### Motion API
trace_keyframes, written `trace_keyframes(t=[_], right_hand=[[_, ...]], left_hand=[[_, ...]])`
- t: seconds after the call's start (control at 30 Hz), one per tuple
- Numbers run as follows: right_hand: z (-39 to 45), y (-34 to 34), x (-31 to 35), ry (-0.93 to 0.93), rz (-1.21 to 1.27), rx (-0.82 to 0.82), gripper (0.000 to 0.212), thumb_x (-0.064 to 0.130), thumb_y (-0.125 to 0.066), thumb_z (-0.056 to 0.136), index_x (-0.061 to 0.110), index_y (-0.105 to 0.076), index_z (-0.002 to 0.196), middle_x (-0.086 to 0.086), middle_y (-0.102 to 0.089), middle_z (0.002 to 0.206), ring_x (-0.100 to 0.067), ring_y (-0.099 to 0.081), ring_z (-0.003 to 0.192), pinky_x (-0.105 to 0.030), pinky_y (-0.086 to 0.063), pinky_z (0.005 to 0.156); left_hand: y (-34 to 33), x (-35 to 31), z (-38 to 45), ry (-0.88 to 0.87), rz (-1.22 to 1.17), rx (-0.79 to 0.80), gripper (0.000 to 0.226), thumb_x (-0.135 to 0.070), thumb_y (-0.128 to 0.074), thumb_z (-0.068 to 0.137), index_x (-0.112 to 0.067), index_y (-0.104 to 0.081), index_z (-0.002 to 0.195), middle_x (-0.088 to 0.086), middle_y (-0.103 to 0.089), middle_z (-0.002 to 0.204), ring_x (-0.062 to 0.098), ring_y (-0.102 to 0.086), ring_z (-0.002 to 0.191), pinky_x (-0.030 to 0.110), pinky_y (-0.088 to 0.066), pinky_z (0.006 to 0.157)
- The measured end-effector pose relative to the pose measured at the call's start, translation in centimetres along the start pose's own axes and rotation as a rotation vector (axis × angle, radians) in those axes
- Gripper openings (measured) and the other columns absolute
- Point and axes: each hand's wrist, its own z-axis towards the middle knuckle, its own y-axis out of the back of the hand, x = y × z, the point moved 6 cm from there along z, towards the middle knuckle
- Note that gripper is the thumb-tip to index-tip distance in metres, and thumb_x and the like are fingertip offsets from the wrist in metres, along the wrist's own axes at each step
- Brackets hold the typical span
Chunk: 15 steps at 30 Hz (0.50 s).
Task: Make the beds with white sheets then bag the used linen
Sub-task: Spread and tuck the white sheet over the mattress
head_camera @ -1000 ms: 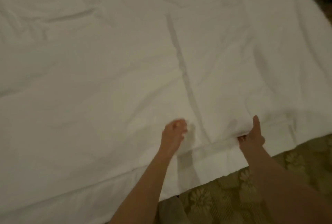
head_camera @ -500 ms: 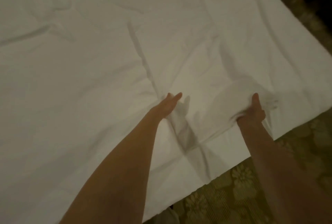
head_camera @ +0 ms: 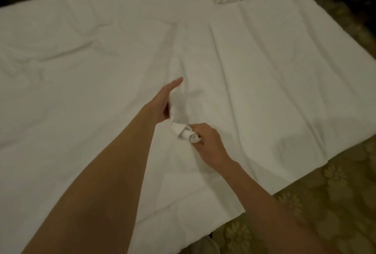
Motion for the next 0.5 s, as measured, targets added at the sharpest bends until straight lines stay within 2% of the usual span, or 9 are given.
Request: trace_keyframes(t=[0.07,0.13,0.23,0.37,0.43,0.5], right_hand=[[-0.3,-3.2,0.6,0.039,-0.047,0.128,0.046,0.038,-0.042,0.083,0.012,-0.075,0.101,0.010,-0.066,0.081,-0.003,-0.053,0.077,-0.018,-0.039,0.064],[-1.0,-6.2,1.4,0.107,-0.099,0.213,0.043,0.038,-0.043,0.087,0.015,-0.074,0.107,0.005,-0.070,0.087,-0.007,-0.058,0.079,-0.018,-0.040,0.065],[-2.4,-10.8,2.1,0.151,-0.146,0.311,0.044,0.041,-0.045,0.088,0.019,-0.070,0.117,-0.001,-0.073,0.105,-0.023,-0.065,0.090,-0.035,-0.051,0.075],[-5.2,-17.1,2.5,0.128,-0.302,0.495,0.034,0.033,-0.051,0.092,0.027,-0.066,0.122,0.003,-0.068,0.119,-0.025,-0.057,0.101,-0.041,-0.048,0.086],[-7.6,-19.3,1.5,0.037,-0.346,0.608,0.035,0.029,-0.059,0.091,0.028,-0.062,0.126,0.004,-0.060,0.125,-0.019,-0.050,0.108,-0.034,-0.041,0.096],[-10.1,-19.6,-0.5,-0.170,-0.193,0.603,0.031,0.032,-0.067,0.086,0.024,-0.067,0.116,0.004,-0.058,0.114,-0.011,-0.050,0.102,-0.021,-0.038,0.094]], left_hand=[[4.8,1.6,-0.3,-0.024,0.042,-0.207,0.057,-0.031,-0.071,0.085,0.000,-0.056,0.130,0.012,-0.068,0.099,0.026,-0.066,0.081,0.035,-0.056,0.068],[8.8,3.3,-1.3,-0.061,0.035,-0.309,0.043,-0.013,-0.066,0.089,0.005,-0.056,0.127,0.011,-0.066,0.093,0.025,-0.064,0.078,0.036,-0.055,0.072],[13.8,6.3,-3.6,-0.059,-0.017,-0.349,0.033,-0.012,-0.062,0.093,0.003,-0.058,0.121,0.010,-0.067,0.093,0.024,-0.064,0.079,0.034,-0.054,0.071],[20.6,11.6,-6.5,0.010,-0.085,-0.450,0.030,-0.012,-0.059,0.094,0.002,-0.057,0.120,0.013,-0.066,0.094,0.027,-0.063,0.080,0.037,-0.052,0.068],[22.9,14.4,-7.5,0.068,-0.078,-0.495,0.024,-0.010,-0.058,0.095,0.000,-0.057,0.117,0.013,-0.063,0.091,0.026,-0.061,0.076,0.036,-0.049,0.066],[24.0,16.3,-7.9,0.113,-0.064,-0.511,0.013,-0.010,-0.057,0.095,-0.003,-0.059,0.106,0.012,-0.059,0.080,0.025,-0.057,0.068,0.032,-0.046,0.061]])
